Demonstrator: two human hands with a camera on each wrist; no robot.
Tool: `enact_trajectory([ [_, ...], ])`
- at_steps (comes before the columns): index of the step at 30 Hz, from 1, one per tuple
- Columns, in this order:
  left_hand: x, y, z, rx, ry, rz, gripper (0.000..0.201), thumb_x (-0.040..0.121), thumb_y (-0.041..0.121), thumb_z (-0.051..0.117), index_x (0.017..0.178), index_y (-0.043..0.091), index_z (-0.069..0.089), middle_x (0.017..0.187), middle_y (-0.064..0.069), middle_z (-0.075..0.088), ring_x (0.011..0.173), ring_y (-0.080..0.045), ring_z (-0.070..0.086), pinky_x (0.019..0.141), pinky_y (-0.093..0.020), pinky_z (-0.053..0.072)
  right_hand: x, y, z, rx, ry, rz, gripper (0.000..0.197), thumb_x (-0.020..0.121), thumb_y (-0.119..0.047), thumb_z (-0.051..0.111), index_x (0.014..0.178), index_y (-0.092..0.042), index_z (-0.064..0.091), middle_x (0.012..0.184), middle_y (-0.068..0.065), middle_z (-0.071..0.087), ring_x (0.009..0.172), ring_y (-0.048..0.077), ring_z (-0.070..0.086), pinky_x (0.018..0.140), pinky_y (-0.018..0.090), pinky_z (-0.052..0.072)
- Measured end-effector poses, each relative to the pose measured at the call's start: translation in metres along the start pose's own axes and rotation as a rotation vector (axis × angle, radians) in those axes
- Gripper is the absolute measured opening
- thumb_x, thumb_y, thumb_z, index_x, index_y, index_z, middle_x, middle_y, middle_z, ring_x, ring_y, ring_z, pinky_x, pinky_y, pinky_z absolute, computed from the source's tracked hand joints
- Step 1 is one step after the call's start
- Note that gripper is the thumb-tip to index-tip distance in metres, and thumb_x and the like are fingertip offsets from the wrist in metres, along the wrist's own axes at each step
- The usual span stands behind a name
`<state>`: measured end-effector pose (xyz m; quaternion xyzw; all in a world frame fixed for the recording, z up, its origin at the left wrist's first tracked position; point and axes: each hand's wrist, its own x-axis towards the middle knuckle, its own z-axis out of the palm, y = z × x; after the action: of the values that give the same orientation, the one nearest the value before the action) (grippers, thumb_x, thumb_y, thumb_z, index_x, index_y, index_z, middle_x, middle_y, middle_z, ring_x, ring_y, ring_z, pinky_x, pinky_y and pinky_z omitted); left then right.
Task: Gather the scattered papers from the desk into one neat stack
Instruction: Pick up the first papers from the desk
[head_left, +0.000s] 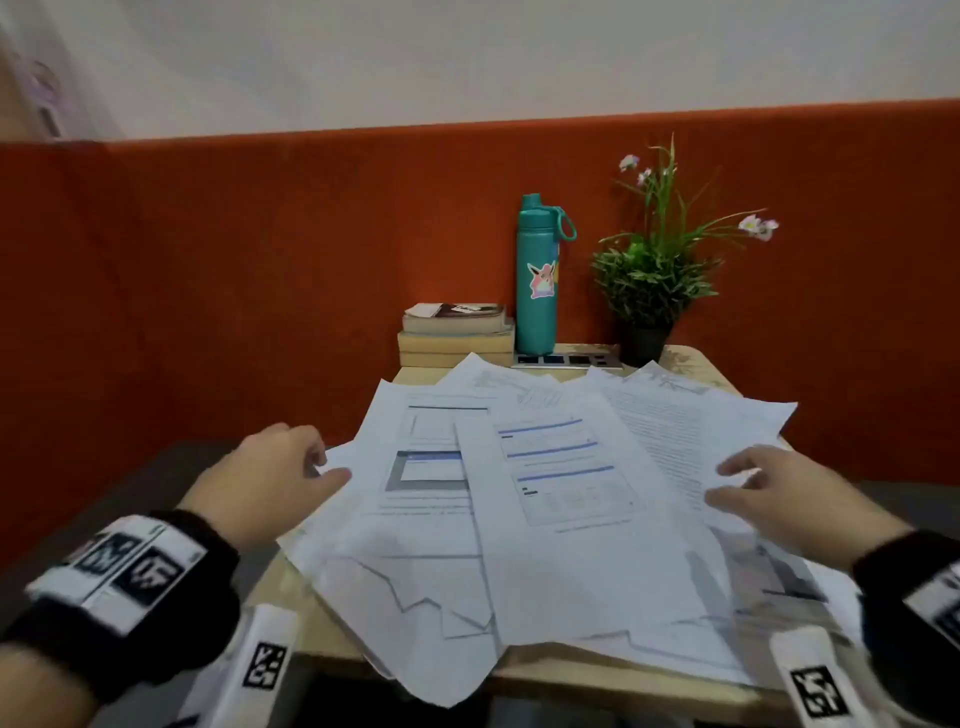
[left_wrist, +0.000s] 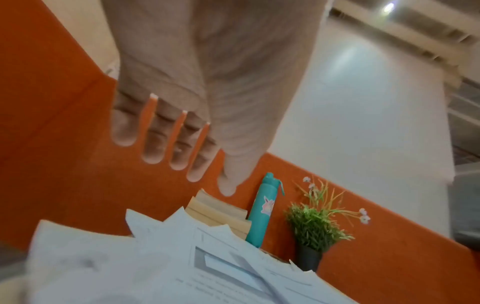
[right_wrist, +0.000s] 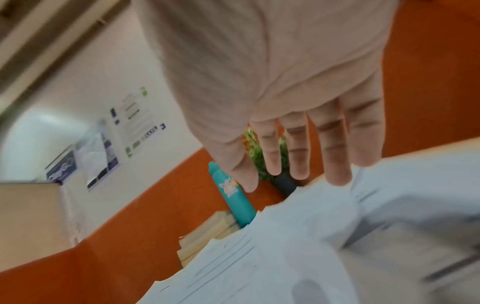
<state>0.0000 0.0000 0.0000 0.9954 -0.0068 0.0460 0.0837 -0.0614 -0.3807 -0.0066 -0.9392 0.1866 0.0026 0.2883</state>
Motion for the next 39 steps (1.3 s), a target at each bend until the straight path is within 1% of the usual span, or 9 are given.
enact_trajectory([
  [4, 0.046, 0.012, 0.016, 0.048, -0.226, -0.150, 0.051, 0.087, 0.050, 0.054, 0.120, 0.013, 0.050, 0.122, -0.009, 0.054, 0.106, -0.025, 0.054, 0.083, -0.032, 0.043, 0.039, -0.034, 0.038, -0.121, -0.197, 0.159, 0.071, 0.085, -0.057, 0.061, 0.132, -0.005, 0.052, 0.133, 0.012, 0.060, 0.114, 0.027, 0.059, 0.076, 0.029, 0.045],
  [7, 0.067, 0.008, 0.031, 0.043, -0.332, -0.263, 0.067, 0.085, 0.050, 0.055, 0.133, 0.005, 0.043, 0.130, -0.012, 0.056, 0.110, -0.027, 0.058, 0.079, -0.029, 0.043, 0.063, -0.042, 0.058, -0.246, -0.210, 0.193, 0.052, 0.072, -0.059, 0.072, 0.090, -0.010, 0.068, 0.081, 0.002, 0.065, 0.090, 0.021, 0.067, 0.060, 0.025, 0.045],
  [11, 0.072, 0.006, 0.045, 0.062, -0.394, -0.272, 0.062, 0.086, 0.051, 0.054, 0.128, 0.006, 0.050, 0.107, -0.006, 0.059, 0.096, -0.023, 0.059, 0.076, -0.026, 0.044, 0.079, -0.037, 0.068, -0.149, -0.217, 0.204, 0.050, 0.072, -0.041, 0.081, 0.103, -0.005, 0.068, 0.078, 0.004, 0.066, 0.069, 0.017, 0.060, 0.055, 0.024, 0.044],
  [16, 0.068, 0.005, 0.054, 0.153, -0.289, -0.264, 0.060, 0.083, 0.055, 0.056, 0.126, 0.015, 0.051, 0.133, -0.011, 0.045, 0.125, -0.032, 0.042, 0.103, -0.043, 0.041, 0.088, -0.026, 0.063, -0.005, -0.231, 0.154, 0.046, 0.079, -0.033, 0.077, 0.116, -0.006, 0.067, 0.105, 0.007, 0.068, 0.091, 0.025, 0.060, 0.071, 0.028, 0.046],
  [22, 0.070, 0.010, 0.052, -0.085, -0.111, -0.214, 0.020, 0.081, 0.020, 0.069, 0.080, 0.018, 0.049, 0.094, -0.004, 0.057, 0.081, -0.020, 0.055, 0.072, -0.030, 0.049, 0.084, -0.027, 0.060, 0.110, -0.306, 0.106, 0.024, 0.091, -0.027, 0.064, 0.106, -0.009, 0.068, 0.113, 0.010, 0.070, 0.093, 0.024, 0.061, 0.074, 0.027, 0.041],
  [28, 0.071, 0.013, 0.045, -0.153, 0.014, -0.189, 0.019, 0.085, 0.004, 0.061, 0.098, 0.017, 0.054, 0.087, -0.004, 0.061, 0.071, -0.017, 0.060, 0.067, -0.032, 0.057, 0.086, -0.016, 0.062, 0.223, -0.280, 0.094, 0.024, 0.091, -0.024, 0.064, 0.111, -0.010, 0.065, 0.106, 0.006, 0.067, 0.077, 0.014, 0.057, 0.059, 0.020, 0.038],
  [31, 0.063, 0.018, 0.036, -0.019, 0.127, -0.080, 0.011, 0.091, 0.010, 0.053, 0.085, 0.019, 0.054, 0.079, 0.001, 0.059, 0.067, -0.014, 0.057, 0.062, -0.031, 0.054, 0.089, -0.009, 0.064, 0.313, -0.276, 0.095, 0.021, 0.091, -0.021, 0.064, 0.110, -0.010, 0.065, 0.099, 0.003, 0.067, 0.074, 0.009, 0.056, 0.056, 0.017, 0.037],
  [35, 0.059, 0.032, 0.008, -0.475, 0.106, -0.018, 0.013, 0.095, 0.013, 0.049, 0.084, 0.020, 0.049, 0.080, -0.001, 0.058, 0.065, -0.015, 0.052, 0.054, -0.022, 0.041, 0.094, -0.001, 0.068, 0.489, -0.299, 0.127, 0.029, 0.090, -0.023, 0.066, 0.116, -0.009, 0.068, 0.110, 0.004, 0.073, 0.097, 0.024, 0.067, 0.089, 0.038, 0.053],
  [39, 0.071, 0.039, 0.014, -0.852, -0.199, -0.283, 0.028, 0.074, 0.014, 0.059, 0.103, 0.012, 0.058, 0.098, -0.023, 0.067, 0.083, -0.040, 0.064, 0.066, -0.046, 0.054, 0.097, 0.005, 0.072, 0.742, -0.336, 0.203, 0.034, 0.088, -0.025, 0.067, 0.121, -0.014, 0.066, 0.116, 0.008, 0.075, 0.109, 0.035, 0.067, 0.104, 0.052, 0.046],
])
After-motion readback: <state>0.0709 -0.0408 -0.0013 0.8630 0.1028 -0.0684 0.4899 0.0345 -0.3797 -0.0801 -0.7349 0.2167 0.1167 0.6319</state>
